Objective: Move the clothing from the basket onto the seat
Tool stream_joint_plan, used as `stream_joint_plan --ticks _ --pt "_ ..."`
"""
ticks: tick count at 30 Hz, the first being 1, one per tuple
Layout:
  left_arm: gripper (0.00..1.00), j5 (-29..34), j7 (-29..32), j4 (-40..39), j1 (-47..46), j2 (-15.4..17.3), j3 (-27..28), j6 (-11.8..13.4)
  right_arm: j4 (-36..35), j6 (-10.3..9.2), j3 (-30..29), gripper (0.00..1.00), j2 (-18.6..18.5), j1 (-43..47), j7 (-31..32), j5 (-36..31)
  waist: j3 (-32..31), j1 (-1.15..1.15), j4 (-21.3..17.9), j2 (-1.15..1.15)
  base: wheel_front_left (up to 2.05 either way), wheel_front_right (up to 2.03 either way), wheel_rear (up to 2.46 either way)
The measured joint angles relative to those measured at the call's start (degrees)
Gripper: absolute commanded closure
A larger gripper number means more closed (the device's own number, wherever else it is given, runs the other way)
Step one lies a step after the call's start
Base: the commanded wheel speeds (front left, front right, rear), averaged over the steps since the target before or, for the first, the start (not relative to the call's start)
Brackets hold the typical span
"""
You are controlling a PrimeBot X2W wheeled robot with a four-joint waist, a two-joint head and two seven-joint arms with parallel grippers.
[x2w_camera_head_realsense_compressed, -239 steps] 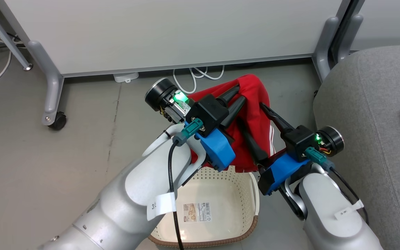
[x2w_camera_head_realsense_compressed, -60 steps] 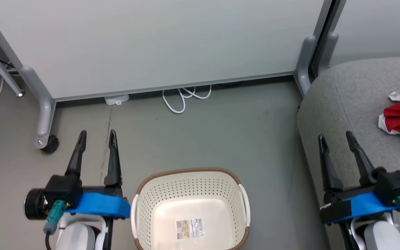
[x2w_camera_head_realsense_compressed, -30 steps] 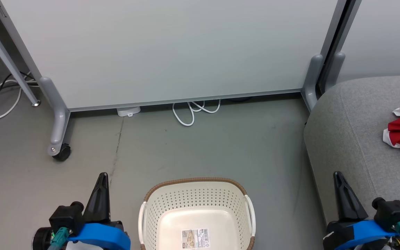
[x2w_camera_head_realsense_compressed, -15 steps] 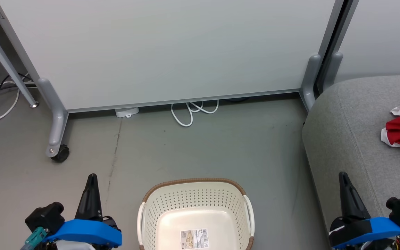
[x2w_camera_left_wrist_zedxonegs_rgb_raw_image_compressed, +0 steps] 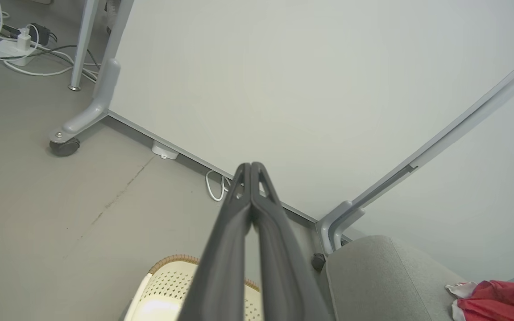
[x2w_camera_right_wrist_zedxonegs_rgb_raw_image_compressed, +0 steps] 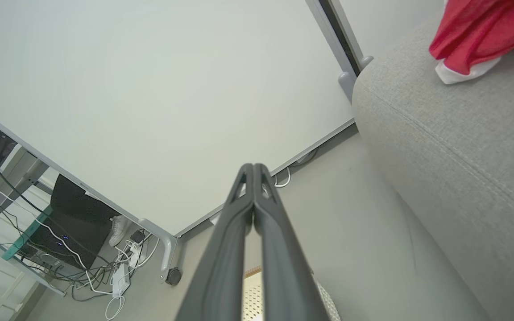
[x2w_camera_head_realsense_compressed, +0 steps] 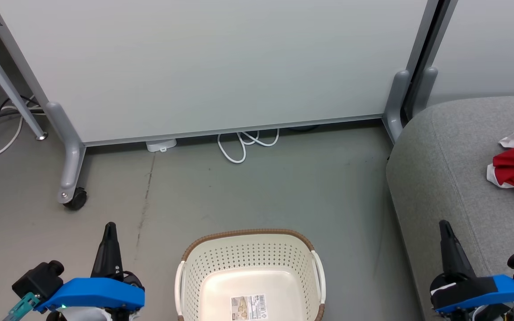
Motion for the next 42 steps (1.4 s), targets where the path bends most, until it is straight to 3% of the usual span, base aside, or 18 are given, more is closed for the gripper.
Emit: stream_joint_plan --ticks 42 --pt "1.00 -29.34 7.28 -1.57 -1.35 0.00 3.05 -0.33 -0.51 -0.01 -1.10 1.00 0.00 -1.66 7.50 29.61 -0.36 0.00 -1.08 0.00 0.00 0.00 0.00"
